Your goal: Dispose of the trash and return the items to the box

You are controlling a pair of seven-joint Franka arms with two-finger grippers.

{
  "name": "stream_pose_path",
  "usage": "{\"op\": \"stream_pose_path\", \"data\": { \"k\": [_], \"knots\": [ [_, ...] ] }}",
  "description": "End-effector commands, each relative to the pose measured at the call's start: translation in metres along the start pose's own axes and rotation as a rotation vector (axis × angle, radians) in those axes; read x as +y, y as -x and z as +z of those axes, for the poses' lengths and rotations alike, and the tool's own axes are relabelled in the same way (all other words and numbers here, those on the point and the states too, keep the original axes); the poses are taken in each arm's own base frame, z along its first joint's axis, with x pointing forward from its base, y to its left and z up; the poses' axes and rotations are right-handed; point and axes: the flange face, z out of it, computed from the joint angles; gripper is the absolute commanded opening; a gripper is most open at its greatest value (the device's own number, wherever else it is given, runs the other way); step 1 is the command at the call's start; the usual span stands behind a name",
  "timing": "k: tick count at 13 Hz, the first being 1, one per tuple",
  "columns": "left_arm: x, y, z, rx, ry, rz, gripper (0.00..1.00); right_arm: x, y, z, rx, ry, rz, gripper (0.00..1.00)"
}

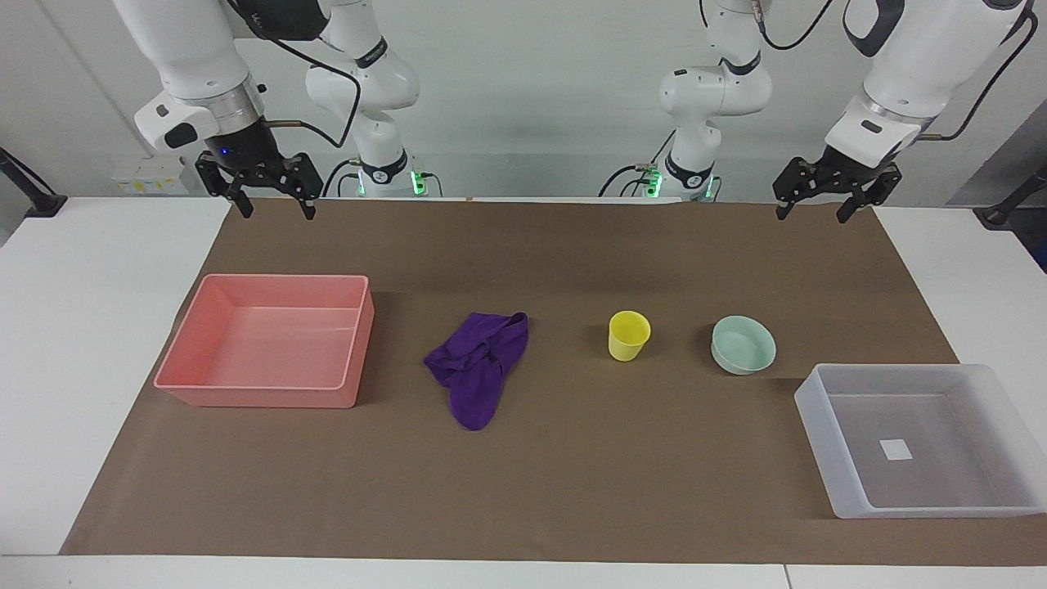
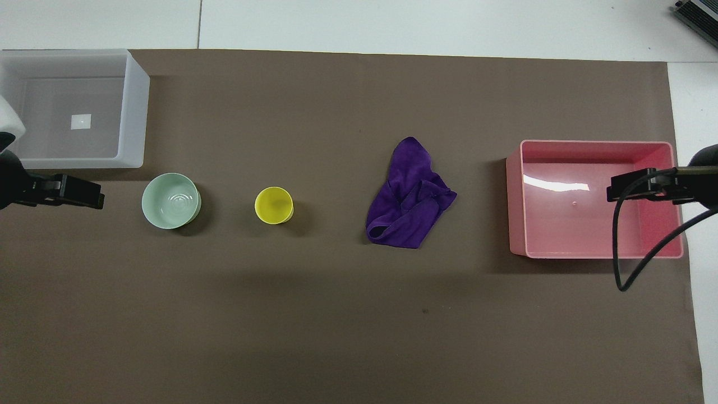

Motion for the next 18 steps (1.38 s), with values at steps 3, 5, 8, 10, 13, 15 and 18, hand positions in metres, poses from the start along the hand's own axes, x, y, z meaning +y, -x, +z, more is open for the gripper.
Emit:
{"op": "stream_pose_path", "data": {
  "k": [3, 5, 8, 10, 13, 15, 18],
  "knots": [
    [-0.002, -0.005, 0.029, 0.051, -0.018, -0.015, 1.00, 0.000, 0.001, 0.008, 0.038, -0.033, 0.029, 1.00],
    [-0.008, -0.010, 0.066, 0.078, -0.017, -0.023, 1.00, -0.001, 0.001, 0.009, 0.037, -0.028, 0.025, 1.00],
    [-0.011, -0.024, 0.134, 0.106, -0.014, -0.029, 1.00, -0.020, -0.009, 0.012, 0.080, -0.021, -0.003, 1.00],
    [-0.028, -0.037, 0.182, 0.130, -0.012, -0.050, 1.00, -0.047, -0.021, 0.028, 0.092, -0.026, 0.022, 1.00],
    [-0.040, -0.051, 0.230, 0.153, -0.010, -0.060, 1.00, -0.084, -0.043, 0.059, 0.106, -0.034, 0.028, 1.00],
    [-0.047, -0.057, 0.259, 0.146, -0.008, -0.063, 1.00, -0.125, -0.056, 0.092, 0.114, -0.042, 0.031, 1.00],
    [-0.049, -0.056, 0.293, 0.094, -0.002, -0.066, 1.00, -0.172, -0.067, 0.136, 0.121, -0.043, -0.008, 1.00]
  ]
}}
